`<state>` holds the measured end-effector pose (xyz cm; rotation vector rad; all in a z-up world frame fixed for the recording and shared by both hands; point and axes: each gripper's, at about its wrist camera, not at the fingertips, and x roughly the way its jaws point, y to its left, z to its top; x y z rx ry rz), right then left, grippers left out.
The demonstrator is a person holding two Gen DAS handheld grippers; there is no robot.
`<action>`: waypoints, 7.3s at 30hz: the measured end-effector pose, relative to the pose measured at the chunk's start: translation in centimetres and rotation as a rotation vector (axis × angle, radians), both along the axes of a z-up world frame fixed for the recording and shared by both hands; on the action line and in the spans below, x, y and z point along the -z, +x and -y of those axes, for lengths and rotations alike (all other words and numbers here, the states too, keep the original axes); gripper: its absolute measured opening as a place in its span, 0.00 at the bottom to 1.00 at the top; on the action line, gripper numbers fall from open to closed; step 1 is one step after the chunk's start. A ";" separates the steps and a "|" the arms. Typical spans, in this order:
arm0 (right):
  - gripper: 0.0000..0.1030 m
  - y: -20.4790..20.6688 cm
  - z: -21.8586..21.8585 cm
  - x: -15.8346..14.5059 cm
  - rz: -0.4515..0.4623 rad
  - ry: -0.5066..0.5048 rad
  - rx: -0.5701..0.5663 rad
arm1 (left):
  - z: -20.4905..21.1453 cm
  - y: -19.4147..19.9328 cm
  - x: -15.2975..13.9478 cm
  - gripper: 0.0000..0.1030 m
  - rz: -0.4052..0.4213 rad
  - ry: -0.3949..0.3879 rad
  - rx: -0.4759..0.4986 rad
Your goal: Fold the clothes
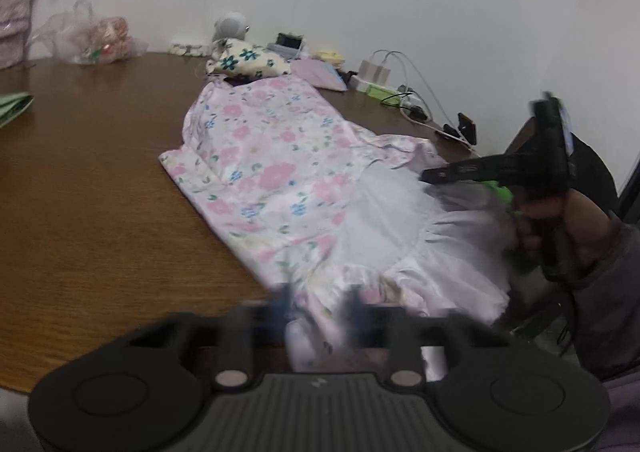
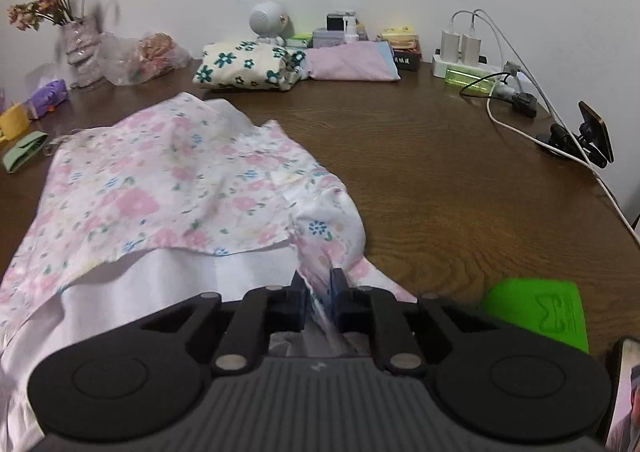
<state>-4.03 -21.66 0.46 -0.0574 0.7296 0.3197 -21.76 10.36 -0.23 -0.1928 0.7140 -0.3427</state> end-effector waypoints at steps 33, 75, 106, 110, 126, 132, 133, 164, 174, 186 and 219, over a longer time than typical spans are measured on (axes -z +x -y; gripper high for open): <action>0.05 4.4 5.5 -35.6 0.476 0.656 -0.168 | -3.1 21.4 -35.0 0.04 0.672 -0.411 0.186; 0.62 -5.9 2.2 -2.4 0.124 0.165 -0.015 | 7.0 10.4 -1.3 0.35 0.103 0.136 0.269; 0.54 -8.2 -5.4 0.7 0.062 -0.011 -0.335 | -11.1 17.1 -1.0 0.00 0.004 0.041 -0.153; 0.54 -8.1 -5.5 0.7 0.060 -0.014 -0.345 | -13.9 20.2 -3.2 0.01 0.110 0.129 -0.292; 0.55 -8.3 -7.8 -1.4 0.105 0.127 -0.514 | -10.5 16.5 -0.3 0.44 -0.019 0.024 -0.195; 0.61 -10.2 -15.3 -2.2 0.223 0.056 -0.762 | -10.2 18.3 0.0 0.02 -0.027 0.003 -0.136; 0.61 -10.2 -16.5 -2.0 0.218 0.048 -0.785 | -10.3 18.6 0.1 0.01 -0.029 -0.013 -0.122; 0.21 -13.1 -17.5 -3.0 0.027 0.176 -0.906 | -16.2 17.8 -4.9 0.29 0.075 0.196 -0.215; 0.45 -7.2 -11.7 -2.9 0.076 0.133 -0.524 | -10.6 9.5 -3.0 0.48 0.040 0.122 0.005; 0.44 -5.3 -10.0 0.5 0.046 0.024 -0.389 | -11.0 10.4 -1.2 0.25 0.028 0.350 -0.070; 0.42 -3.1 -2.1 0.0 0.110 -0.083 -0.127 | -9.9 7.4 -0.6 0.05 -0.028 0.107 -0.002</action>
